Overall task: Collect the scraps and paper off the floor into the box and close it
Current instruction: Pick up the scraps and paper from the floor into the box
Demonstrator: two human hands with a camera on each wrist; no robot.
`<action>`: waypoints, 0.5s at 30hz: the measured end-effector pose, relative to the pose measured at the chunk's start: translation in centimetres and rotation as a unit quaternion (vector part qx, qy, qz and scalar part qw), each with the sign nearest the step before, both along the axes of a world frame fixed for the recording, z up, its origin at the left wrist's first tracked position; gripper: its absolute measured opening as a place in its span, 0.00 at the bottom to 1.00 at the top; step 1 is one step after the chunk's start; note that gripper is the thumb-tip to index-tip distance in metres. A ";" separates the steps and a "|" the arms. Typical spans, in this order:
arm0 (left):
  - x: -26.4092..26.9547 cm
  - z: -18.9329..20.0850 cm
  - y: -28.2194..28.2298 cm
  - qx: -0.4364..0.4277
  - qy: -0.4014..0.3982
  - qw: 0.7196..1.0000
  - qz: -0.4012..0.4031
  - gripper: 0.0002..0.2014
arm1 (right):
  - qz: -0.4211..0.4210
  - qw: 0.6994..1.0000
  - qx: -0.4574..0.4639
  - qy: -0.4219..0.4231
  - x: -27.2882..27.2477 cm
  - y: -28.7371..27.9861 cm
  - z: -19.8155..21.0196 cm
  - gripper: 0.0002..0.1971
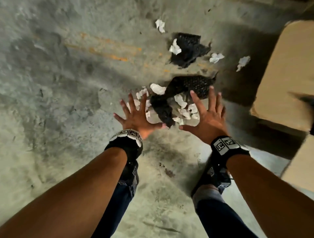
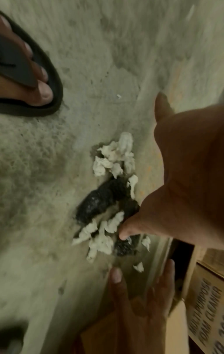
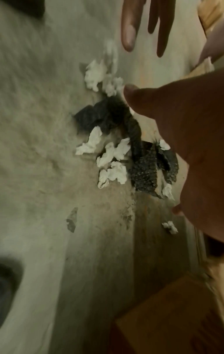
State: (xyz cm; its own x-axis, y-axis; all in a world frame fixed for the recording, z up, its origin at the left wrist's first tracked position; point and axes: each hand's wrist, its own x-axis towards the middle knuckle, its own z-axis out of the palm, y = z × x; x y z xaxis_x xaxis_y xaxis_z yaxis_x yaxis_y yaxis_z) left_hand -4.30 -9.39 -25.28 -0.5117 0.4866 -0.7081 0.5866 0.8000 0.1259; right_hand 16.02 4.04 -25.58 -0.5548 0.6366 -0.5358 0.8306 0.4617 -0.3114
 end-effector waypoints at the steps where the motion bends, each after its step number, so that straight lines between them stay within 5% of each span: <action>1: -0.3 -1.3 -0.2 -0.015 0.006 1.000 0.006 0.68 | 0.022 1.000 0.011 -0.004 -0.1 0.5 -1.3 0.66; 6: -2.5 -7.6 -1.0 -0.010 0.011 1.000 -0.005 0.75 | 0.171 0.983 0.054 -0.041 -1.3 4.5 -7.6 0.76; 10: -3.4 -10.3 -0.9 0.079 -0.037 0.996 -0.012 0.76 | 0.205 0.976 0.057 -0.044 -2.2 6.4 -10.6 0.77; 15: -3.0 -11.5 1.6 0.138 -0.033 0.983 -0.115 0.75 | 0.240 0.970 0.050 -0.008 -2.4 4.9 -12.8 0.71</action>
